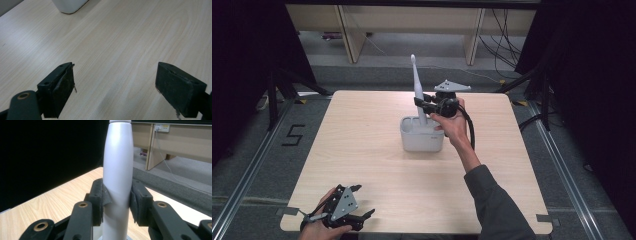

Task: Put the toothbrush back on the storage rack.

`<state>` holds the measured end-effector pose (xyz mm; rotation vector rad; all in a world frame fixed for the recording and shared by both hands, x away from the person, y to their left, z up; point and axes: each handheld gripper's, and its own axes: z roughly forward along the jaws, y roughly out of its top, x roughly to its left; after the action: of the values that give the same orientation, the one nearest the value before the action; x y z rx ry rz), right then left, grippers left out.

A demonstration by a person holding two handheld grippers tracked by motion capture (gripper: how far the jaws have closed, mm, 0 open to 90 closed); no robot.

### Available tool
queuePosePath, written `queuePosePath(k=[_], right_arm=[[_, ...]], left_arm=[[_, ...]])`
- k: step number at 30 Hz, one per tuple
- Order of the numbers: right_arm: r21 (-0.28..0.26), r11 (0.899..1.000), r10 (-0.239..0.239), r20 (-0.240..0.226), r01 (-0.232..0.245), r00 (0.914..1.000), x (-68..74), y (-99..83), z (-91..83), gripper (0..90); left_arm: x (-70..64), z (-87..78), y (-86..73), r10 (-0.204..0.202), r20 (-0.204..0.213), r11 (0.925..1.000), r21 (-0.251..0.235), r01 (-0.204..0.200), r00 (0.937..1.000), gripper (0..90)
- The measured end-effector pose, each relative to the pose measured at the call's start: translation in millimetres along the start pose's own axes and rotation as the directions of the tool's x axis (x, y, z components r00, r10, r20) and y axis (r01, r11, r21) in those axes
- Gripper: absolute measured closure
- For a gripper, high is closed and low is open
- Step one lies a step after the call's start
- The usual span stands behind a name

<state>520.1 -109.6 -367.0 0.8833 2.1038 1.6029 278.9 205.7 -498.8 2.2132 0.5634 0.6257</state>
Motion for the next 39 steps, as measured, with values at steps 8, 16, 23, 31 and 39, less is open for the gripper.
queuePosePath(k=[8,16,23,31,39], right_arm=[[0.019,1.000,0.022,0.001,-0.022,0.9998,-2.3,-12.2,3.8,66.7],[0.037,0.999,0.027,-0.001,-0.027,0.9996,-3.9,-22.9,9.8,66.6],[0.055,0.998,0.016,-0.012,-0.015,0.9998,-4.1,-34.6,14.1,66.6],[0.099,0.995,0.020,0.001,-0.020,0.9998,0.0,-43.3,16.9,66.5],[0.110,0.994,-0.015,-0.015,0.017,0.9998,-1.3,-47.6,20.5,66.4]], left_arm=[[0.0,0.2,0.1,0.001,0.001,1.0000,0.002,-0.001,1.0000,15.0],[-0.1,0.0,0.1,0.000,0.003,1.0000,0.001,0.000,1.0000,15.0],[-0.3,-0.2,0.2,0.002,0.003,1.0000,-0.001,-0.002,1.0000,15.0],[-0.1,-0.3,0.1,0.002,0.001,1.0000,0.001,-0.002,1.0000,15.0],[-0.1,-0.4,0.1,0.003,0.002,1.0000,0.001,-0.003,1.0000,15.0]])
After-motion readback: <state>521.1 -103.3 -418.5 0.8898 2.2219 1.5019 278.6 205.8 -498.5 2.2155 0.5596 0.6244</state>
